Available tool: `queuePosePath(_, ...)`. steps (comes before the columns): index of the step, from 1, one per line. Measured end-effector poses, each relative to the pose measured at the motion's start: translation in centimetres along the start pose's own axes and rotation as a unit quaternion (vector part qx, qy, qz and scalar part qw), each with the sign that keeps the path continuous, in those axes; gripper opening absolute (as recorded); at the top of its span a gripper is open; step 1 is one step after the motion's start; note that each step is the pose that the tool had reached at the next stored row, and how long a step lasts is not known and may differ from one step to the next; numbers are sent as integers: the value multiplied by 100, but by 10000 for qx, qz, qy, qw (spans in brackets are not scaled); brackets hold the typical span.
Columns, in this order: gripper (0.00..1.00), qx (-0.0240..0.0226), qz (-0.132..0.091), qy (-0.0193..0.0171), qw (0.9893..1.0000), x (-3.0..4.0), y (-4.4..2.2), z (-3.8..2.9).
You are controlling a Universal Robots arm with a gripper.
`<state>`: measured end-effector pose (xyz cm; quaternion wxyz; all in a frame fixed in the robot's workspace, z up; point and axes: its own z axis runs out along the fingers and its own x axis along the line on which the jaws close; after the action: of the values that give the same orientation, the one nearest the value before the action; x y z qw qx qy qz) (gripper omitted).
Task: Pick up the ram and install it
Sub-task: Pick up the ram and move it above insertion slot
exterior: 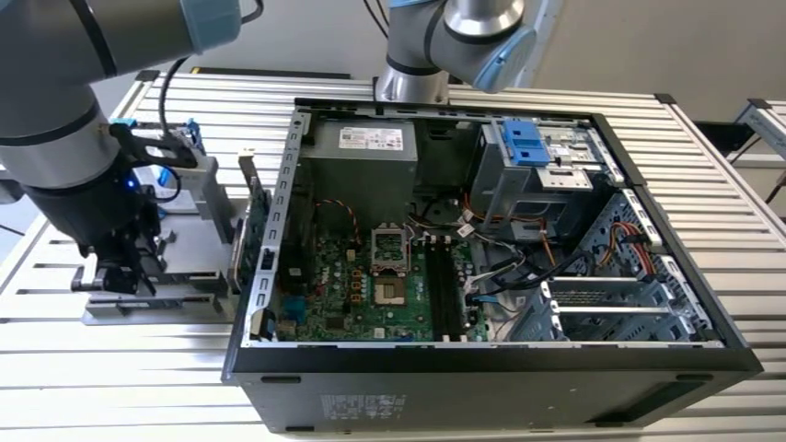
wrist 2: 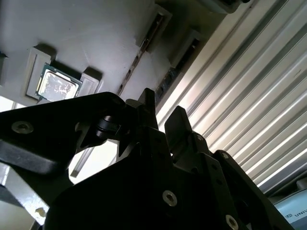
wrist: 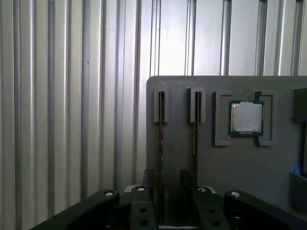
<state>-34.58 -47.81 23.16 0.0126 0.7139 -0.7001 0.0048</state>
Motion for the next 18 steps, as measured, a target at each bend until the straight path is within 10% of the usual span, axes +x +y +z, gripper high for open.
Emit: queuePosePath(18, 100, 2, -50, 0, 10000, 45, 34, 258)
